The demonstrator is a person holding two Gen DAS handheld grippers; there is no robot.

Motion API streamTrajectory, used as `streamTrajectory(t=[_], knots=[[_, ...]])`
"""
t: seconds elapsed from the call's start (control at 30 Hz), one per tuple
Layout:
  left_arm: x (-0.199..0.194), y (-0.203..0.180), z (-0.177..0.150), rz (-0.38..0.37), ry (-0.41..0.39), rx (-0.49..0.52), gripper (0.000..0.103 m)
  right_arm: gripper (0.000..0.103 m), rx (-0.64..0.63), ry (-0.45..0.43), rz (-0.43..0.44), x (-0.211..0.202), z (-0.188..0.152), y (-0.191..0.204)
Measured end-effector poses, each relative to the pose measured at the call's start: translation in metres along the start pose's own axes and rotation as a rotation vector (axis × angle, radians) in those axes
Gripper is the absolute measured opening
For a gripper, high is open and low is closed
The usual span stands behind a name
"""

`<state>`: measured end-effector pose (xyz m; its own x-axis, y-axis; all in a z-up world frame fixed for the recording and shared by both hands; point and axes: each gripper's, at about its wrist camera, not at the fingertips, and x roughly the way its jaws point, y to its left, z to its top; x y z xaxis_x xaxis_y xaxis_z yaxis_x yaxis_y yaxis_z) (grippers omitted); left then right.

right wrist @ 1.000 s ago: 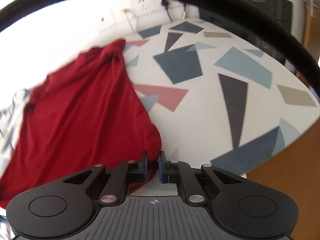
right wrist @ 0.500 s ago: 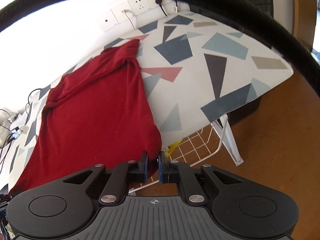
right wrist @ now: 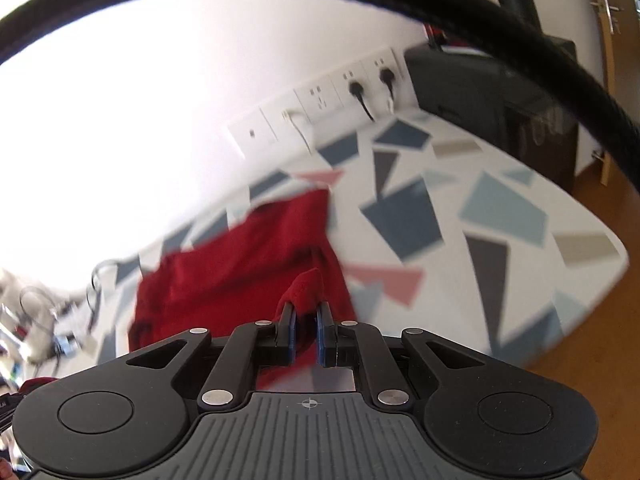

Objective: Fold clothes

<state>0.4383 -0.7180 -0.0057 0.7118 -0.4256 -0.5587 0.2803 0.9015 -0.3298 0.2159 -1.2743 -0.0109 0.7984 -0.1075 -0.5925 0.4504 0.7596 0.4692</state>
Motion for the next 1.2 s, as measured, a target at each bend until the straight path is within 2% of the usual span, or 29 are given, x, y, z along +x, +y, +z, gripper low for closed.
streamTrajectory(t=[0.23, 0.5, 0.77, 0.9, 1.0, 1.07, 1.1, 1.13, 1.17, 1.2], knots=[[0.060, -0.003, 0.060, 0.016, -0.006, -0.047, 0.009, 0.008, 0.009, -0.046, 0.039, 0.066, 0.064, 0.008], [0.150, -0.006, 0.094, 0.090, 0.067, -0.051, 0.009, 0.009, 0.066, -0.010, 0.037, 0.158, 0.101, 0.005], [0.227, 0.007, 0.113, 0.134, 0.127, -0.076, 0.009, 0.008, 0.069, 0.053, 0.007, 0.242, 0.124, 0.004], [0.272, 0.012, 0.107, 0.173, 0.191, -0.047, 0.009, 0.009, 0.063, 0.103, -0.029, 0.290, 0.125, 0.001], [0.305, 0.013, 0.096, 0.211, 0.237, 0.006, 0.010, 0.009, -0.002, 0.133, -0.088, 0.326, 0.116, 0.003], [0.319, 0.013, 0.091, 0.232, 0.253, 0.049, 0.020, 0.012, -0.055, 0.137, -0.124, 0.344, 0.109, 0.005], [0.321, 0.012, 0.090, 0.238, 0.248, 0.068, 0.026, 0.018, -0.076, 0.133, -0.130, 0.350, 0.107, 0.007], [0.321, 0.012, 0.091, 0.246, 0.246, 0.084, 0.045, 0.028, -0.096, 0.121, -0.133, 0.352, 0.107, 0.009], [0.319, 0.012, 0.094, 0.249, 0.242, 0.093, 0.069, 0.035, -0.114, 0.108, -0.144, 0.350, 0.107, 0.011], [0.316, 0.013, 0.097, 0.247, 0.237, 0.094, 0.075, 0.047, -0.126, 0.097, -0.154, 0.346, 0.109, 0.014]])
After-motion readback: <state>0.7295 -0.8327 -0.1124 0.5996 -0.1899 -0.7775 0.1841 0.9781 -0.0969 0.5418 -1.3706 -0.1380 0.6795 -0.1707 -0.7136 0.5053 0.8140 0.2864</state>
